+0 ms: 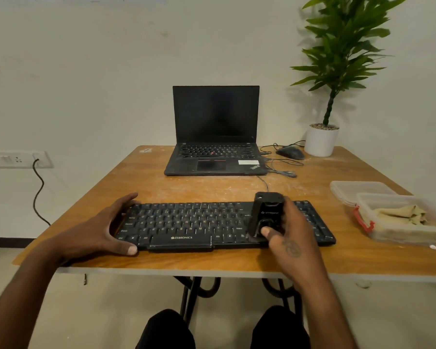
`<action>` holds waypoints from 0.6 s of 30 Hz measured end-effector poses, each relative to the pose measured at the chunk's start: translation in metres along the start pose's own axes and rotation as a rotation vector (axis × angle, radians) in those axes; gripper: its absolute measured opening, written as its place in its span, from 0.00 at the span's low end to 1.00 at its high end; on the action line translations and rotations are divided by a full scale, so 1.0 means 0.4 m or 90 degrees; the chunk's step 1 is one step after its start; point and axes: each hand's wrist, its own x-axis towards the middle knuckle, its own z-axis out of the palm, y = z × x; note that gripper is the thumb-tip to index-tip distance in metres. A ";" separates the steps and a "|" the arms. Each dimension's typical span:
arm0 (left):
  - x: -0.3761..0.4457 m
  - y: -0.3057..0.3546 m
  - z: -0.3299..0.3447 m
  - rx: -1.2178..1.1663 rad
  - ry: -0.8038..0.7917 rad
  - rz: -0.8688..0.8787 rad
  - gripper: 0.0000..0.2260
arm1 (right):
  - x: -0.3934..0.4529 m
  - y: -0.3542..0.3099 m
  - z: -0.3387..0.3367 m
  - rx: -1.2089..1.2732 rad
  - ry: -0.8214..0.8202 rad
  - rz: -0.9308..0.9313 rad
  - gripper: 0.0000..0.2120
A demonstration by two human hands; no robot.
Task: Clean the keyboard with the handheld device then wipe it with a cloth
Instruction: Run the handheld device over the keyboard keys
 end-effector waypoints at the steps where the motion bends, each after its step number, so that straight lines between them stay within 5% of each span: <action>1: 0.000 -0.004 0.001 0.000 0.004 0.002 0.56 | 0.000 0.009 -0.024 0.004 0.017 0.001 0.27; 5: 0.003 -0.010 0.002 0.003 0.012 0.010 0.56 | 0.002 0.031 -0.058 -0.019 0.084 0.006 0.26; 12: 0.000 -0.009 0.004 0.000 0.014 0.014 0.55 | -0.005 0.011 0.033 -0.079 0.004 -0.027 0.23; 18: 0.006 -0.019 -0.001 0.005 0.017 0.015 0.56 | -0.002 0.035 -0.072 0.001 0.065 -0.003 0.29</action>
